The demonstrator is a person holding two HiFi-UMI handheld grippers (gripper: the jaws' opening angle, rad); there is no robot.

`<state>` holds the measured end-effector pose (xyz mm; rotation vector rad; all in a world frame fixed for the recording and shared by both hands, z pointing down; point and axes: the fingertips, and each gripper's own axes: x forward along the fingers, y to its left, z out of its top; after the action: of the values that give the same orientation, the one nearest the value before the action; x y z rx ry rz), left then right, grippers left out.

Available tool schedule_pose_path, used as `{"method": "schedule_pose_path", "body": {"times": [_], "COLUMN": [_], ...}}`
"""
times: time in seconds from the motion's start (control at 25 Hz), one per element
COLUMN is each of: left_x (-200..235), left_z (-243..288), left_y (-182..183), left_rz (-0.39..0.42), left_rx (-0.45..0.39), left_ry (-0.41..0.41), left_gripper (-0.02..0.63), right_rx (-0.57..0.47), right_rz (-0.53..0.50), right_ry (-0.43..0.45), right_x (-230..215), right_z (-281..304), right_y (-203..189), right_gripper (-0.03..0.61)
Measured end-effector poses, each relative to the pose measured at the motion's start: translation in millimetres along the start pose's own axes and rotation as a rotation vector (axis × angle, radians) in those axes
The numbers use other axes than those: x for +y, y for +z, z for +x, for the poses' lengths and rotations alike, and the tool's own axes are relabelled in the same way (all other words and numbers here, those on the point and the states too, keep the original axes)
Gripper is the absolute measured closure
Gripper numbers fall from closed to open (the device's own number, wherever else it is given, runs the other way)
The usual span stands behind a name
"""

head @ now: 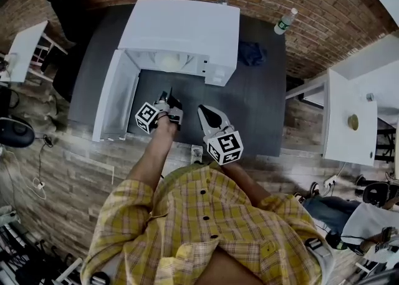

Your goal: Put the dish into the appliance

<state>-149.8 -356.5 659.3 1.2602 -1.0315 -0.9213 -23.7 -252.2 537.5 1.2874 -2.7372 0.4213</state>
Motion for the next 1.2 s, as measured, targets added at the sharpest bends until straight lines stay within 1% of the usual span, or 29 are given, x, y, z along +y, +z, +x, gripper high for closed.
{"method": "schedule_pose_path", "body": {"times": [0.12, 0.32, 0.52, 0.68, 0.76, 0.84, 1.04, 1.08, 1.2], "left_x": [-10, -23, -40, -57, -69, -80, -99, -102, -114], "left_z": [-14, -38, -59, -75, -82, -90, -112, -117, -127], "left_y": [-8, -18, -27, -34, -39, -46, -57, -60, -67], "left_rz": [0.012, 0.044, 0.128, 0.215, 0.288, 0.384, 0.671, 0.737, 0.972], "left_rx": [0.023, 0.062, 0.121, 0.164, 0.187, 0.212, 0.239, 0.241, 0.238], "left_ry": [-0.018, -0.043, -0.056, -0.078, -0.110, -0.125, -0.115, -0.110, -0.089], "left_gripper": [0.611, 0.614, 0.614, 0.614, 0.614, 0.614, 0.614, 0.614, 0.614], "right_rx": [-0.007, -0.012, -0.016, -0.022, -0.026, -0.028, -0.027, -0.028, -0.034], "right_rz": [0.004, 0.006, 0.004, -0.008, -0.009, -0.010, -0.008, -0.006, -0.007], "right_ry": [-0.008, -0.010, -0.020, -0.031, -0.037, -0.039, -0.040, -0.042, -0.054], "right_x": [6, 17, 26, 33, 35, 38, 47, 48, 48], "right_z": [-7, -14, -20, -24, -26, -28, -29, -30, -32], "right_y": [1, 0, 1, 3, 4, 5, 6, 6, 7], "right_gripper": [0.580, 0.580, 0.580, 0.581, 0.581, 0.581, 0.581, 0.580, 0.581]}}
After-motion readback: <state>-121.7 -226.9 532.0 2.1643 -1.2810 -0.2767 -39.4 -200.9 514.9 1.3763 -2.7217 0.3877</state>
